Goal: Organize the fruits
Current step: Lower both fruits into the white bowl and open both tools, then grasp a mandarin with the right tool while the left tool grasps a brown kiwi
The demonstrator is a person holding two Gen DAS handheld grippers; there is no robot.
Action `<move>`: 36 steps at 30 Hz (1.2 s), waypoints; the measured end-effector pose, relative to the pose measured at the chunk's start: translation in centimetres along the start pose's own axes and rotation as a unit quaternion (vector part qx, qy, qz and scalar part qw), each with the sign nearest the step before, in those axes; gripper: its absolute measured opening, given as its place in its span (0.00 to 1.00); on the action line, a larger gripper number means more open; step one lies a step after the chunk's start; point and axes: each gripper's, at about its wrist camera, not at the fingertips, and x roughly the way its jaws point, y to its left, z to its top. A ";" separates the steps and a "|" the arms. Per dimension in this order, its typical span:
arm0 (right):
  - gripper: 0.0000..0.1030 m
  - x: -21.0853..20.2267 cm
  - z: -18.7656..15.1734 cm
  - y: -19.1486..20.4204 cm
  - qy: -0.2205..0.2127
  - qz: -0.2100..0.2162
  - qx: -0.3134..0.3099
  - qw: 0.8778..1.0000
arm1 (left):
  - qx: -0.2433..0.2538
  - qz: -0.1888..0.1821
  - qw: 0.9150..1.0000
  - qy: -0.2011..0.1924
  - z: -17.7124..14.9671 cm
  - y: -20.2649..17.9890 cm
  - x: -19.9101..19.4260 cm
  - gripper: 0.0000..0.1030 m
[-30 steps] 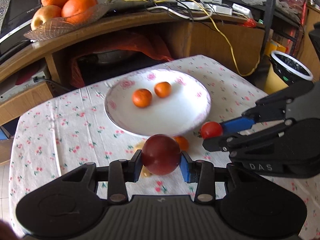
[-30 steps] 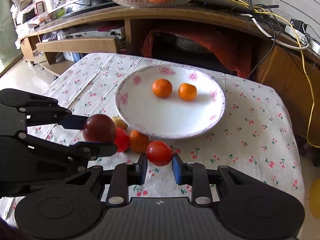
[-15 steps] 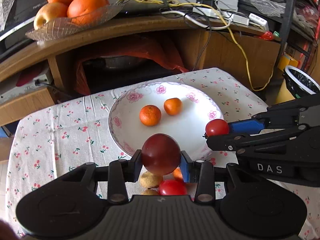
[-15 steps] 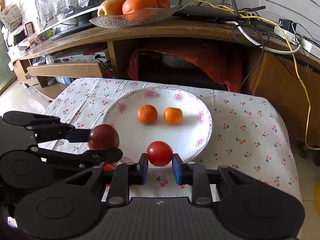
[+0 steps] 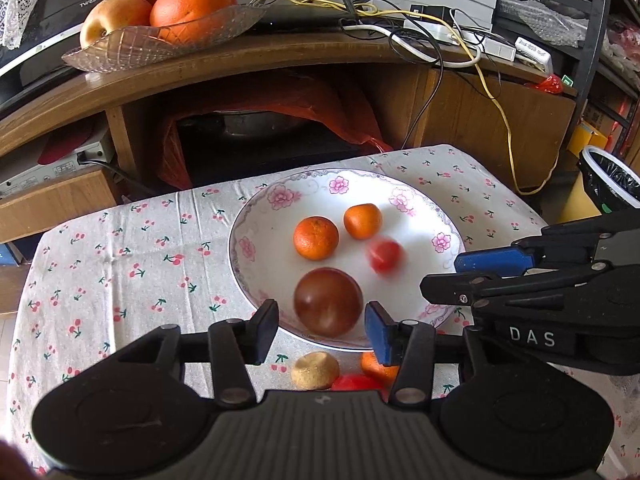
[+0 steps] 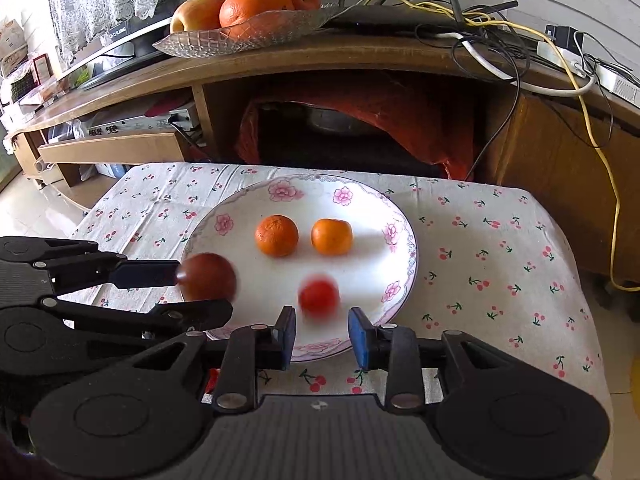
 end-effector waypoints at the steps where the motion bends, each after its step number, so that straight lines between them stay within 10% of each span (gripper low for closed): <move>1: 0.28 0.0 0.0 0.0 0.000 -0.001 -0.001 1.000 | 0.001 0.001 1.000 -0.001 0.0 0.0 0.0 0.54; 36: 0.36 -3.1 -3.1 1.2 -0.007 0.044 -0.037 0.998 | 0.031 -0.028 0.999 0.002 -3.4 1.7 -4.3 0.56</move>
